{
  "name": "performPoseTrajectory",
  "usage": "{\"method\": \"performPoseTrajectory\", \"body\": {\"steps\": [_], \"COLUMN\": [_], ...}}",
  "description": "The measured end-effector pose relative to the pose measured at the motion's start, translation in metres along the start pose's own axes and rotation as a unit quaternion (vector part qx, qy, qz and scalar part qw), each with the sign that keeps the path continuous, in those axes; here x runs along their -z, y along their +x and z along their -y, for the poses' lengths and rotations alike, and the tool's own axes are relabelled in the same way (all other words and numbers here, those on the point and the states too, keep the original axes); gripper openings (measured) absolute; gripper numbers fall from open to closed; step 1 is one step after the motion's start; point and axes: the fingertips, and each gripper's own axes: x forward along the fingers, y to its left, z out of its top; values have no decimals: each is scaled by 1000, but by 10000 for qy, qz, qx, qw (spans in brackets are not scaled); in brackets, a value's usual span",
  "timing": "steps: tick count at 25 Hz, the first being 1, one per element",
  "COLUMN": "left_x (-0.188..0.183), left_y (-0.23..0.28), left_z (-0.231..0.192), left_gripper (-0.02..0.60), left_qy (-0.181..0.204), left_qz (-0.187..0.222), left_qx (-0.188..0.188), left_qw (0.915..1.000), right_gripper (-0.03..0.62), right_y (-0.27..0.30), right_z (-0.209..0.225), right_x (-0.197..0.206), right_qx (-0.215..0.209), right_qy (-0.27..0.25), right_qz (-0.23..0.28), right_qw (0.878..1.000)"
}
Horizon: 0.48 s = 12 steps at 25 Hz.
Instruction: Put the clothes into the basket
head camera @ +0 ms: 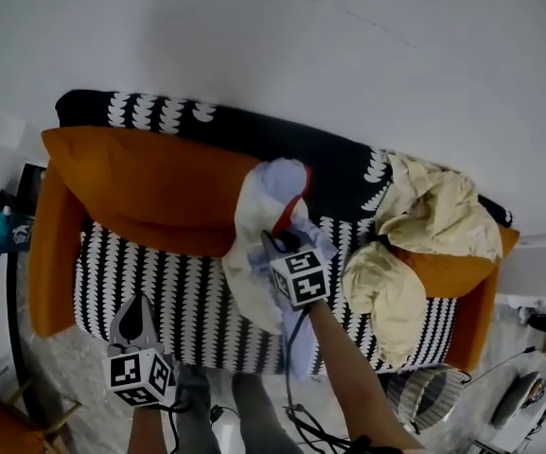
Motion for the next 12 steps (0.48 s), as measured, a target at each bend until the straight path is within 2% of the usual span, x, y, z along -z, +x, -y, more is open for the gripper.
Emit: {"method": "performPoseTrajectory", "body": {"steps": [4,7,12], "left_x": [-13,-24,-47], "left_y": [-9,-18,-32], "left_z": [4,6,14], "left_gripper": [3,3,3], "left_qy": [-34,92,-61], "left_qz": [98,142,297], "left_qx": [90,157,523], "left_qw": [9999,9997,9982], "right_gripper": [21,15,12], "right_y": [-13,-27,-60], "right_z": [-8,-17,-32], "right_x": [-8,-15,-34], "right_qx": [33,41,97], "right_qy": [-14,-21,147], "right_qz": [-1,22,187], "right_qw": [10000,10000,9997]}}
